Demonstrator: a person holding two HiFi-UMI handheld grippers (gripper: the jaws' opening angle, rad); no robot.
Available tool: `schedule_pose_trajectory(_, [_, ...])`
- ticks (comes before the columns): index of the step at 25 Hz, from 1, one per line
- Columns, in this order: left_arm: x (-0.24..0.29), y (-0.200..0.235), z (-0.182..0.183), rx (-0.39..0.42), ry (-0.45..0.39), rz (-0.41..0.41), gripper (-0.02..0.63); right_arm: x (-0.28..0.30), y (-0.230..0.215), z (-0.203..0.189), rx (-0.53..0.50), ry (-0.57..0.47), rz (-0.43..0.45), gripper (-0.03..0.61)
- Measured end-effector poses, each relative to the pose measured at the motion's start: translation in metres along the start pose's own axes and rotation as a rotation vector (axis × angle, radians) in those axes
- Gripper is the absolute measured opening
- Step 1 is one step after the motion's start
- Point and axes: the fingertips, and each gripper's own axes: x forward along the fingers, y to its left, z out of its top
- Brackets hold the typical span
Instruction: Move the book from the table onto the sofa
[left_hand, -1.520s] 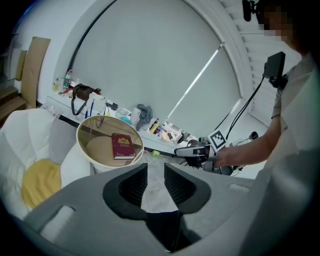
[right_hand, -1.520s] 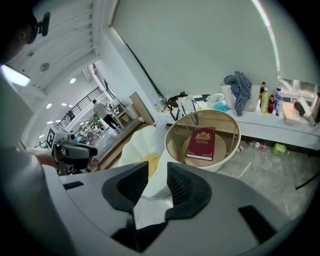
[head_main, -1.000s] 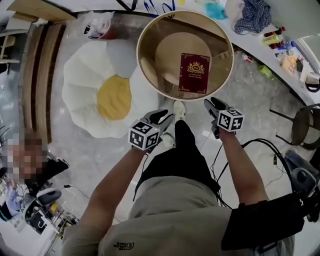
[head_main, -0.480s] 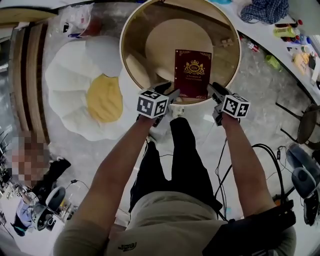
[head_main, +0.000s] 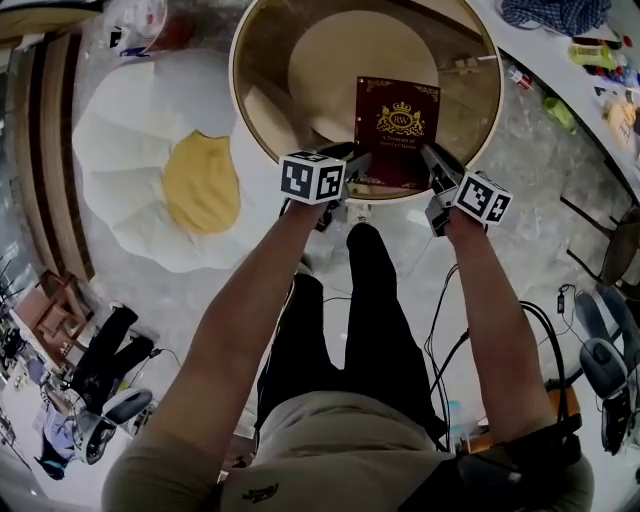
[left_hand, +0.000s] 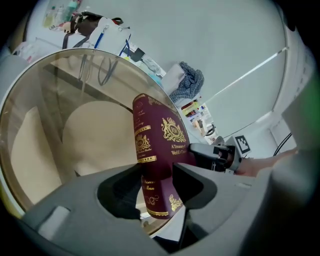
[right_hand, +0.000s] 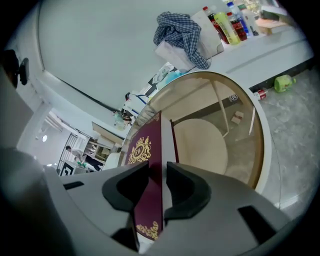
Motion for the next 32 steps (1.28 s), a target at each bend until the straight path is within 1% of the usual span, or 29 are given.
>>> schedule_pose_trajectory(3, [-0.003, 0.001, 0.002, 0.004, 0.004, 0.004, 0.175, -0.001, 0.001, -0.001, 0.015, -0.012, -0.010, 0.107])
schedule_pose_trajectory(9, [-0.024, -0.007, 0.009, 0.028, -0.035, 0.004, 0.175, -0.009, 0.020, -0.003, 0.016, -0.012, 0.009, 0.100])
schedule_pose_trajectory(11, [-0.038, -0.005, 0.007, 0.031, -0.051, 0.008, 0.175, -0.006, 0.032, -0.008, 0.011, -0.015, 0.021, 0.098])
schedule_pose_trajectory(14, [-0.076, 0.013, -0.001, 0.016, -0.090, 0.025, 0.175, 0.011, 0.068, -0.023, -0.010, 0.007, 0.057, 0.097])
schedule_pose_trajectory(20, [-0.157, 0.055, -0.033, -0.019, -0.183, 0.070, 0.175, 0.049, 0.141, -0.070, -0.070, 0.085, 0.147, 0.094])
schedule_pose_trajectory(25, [-0.220, 0.096, -0.069, -0.104, -0.263, 0.134, 0.175, 0.087, 0.198, -0.118, -0.146, 0.172, 0.205, 0.092])
schedule_pose_trajectory(29, [-0.273, 0.136, -0.108, -0.176, -0.318, 0.181, 0.175, 0.120, 0.245, -0.170, -0.205, 0.251, 0.237, 0.092])
schedule_pose_trajectory(32, [-0.293, 0.157, -0.129, -0.225, -0.349, 0.204, 0.175, 0.138, 0.261, -0.197, -0.239, 0.310, 0.254, 0.092])
